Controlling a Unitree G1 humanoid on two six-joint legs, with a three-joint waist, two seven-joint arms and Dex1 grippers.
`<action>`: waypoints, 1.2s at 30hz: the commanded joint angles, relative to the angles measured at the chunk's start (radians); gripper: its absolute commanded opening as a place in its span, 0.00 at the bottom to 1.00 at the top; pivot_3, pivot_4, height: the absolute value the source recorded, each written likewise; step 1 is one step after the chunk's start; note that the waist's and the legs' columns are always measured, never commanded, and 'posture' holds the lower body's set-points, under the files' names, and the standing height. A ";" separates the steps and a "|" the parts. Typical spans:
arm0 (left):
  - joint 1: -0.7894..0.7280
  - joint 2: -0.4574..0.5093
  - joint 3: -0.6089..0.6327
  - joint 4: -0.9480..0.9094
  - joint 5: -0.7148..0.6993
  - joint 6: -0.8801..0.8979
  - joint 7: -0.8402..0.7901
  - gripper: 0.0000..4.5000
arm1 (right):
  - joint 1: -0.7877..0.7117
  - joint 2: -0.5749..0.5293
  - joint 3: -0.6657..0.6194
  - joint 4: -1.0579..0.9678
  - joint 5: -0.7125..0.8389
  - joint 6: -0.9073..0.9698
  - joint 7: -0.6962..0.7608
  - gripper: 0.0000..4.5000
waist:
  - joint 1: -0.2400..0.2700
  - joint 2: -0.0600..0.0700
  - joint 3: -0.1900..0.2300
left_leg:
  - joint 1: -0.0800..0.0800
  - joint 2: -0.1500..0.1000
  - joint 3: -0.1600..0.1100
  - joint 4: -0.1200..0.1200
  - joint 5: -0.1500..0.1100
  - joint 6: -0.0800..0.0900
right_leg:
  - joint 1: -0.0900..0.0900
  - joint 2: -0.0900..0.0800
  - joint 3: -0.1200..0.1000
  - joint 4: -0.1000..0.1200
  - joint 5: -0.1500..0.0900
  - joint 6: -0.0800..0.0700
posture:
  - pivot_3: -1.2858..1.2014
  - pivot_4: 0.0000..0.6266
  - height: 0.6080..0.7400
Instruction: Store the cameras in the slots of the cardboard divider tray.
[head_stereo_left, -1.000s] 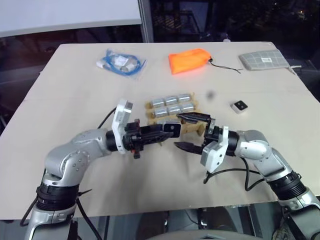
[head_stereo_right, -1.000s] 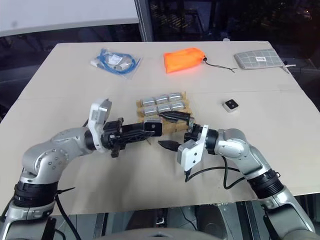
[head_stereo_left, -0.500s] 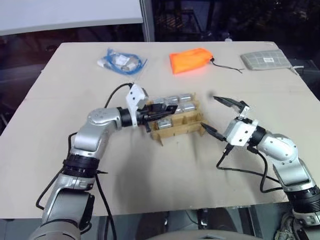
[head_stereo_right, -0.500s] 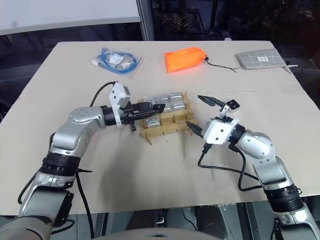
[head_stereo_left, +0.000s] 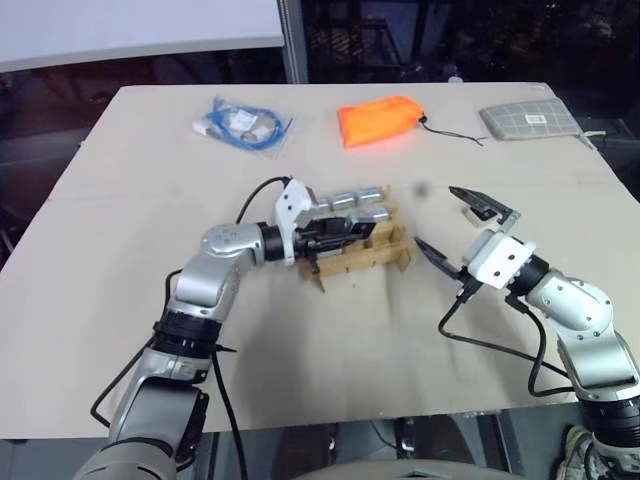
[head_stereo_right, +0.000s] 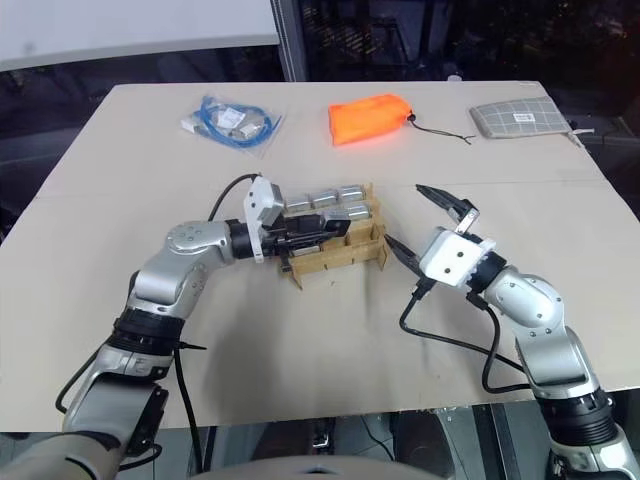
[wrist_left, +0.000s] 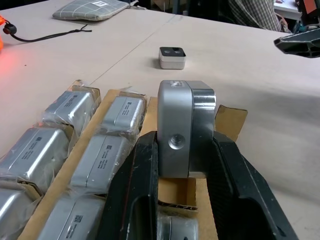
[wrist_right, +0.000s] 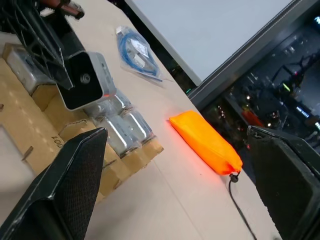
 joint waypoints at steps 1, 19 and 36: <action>0.033 -0.002 0.028 -0.039 0.001 -0.025 0.017 0.17 | 0.012 -0.004 -0.046 -0.064 0.034 0.028 -0.007 0.98 | 0.000 0.000 0.000 | 0.000 0.000 0.000 0.000 0.000 0.000 | 0.000 0.000 0.000 0.000 0.000 0.000 | 0.52 0.24 1.00; 0.114 -0.077 0.033 0.014 0.025 -0.134 0.048 0.17 | 0.047 -0.023 -0.141 -0.245 0.472 0.462 0.039 0.98 | 0.007 0.000 0.000 | 0.001 0.000 0.000 0.000 -0.001 0.001 | 0.001 0.000 0.000 0.001 0.000 0.000 | 0.52 0.24 1.00; 0.094 -0.111 0.019 0.091 0.038 -0.178 0.015 0.17 | 0.067 -0.367 -0.353 -0.463 1.354 0.984 -0.113 0.98 | 0.017 -0.003 -0.003 | 0.002 0.000 -0.002 0.001 -0.004 0.006 | 0.003 -0.001 -0.001 0.000 0.000 0.000 | 0.52 0.24 1.00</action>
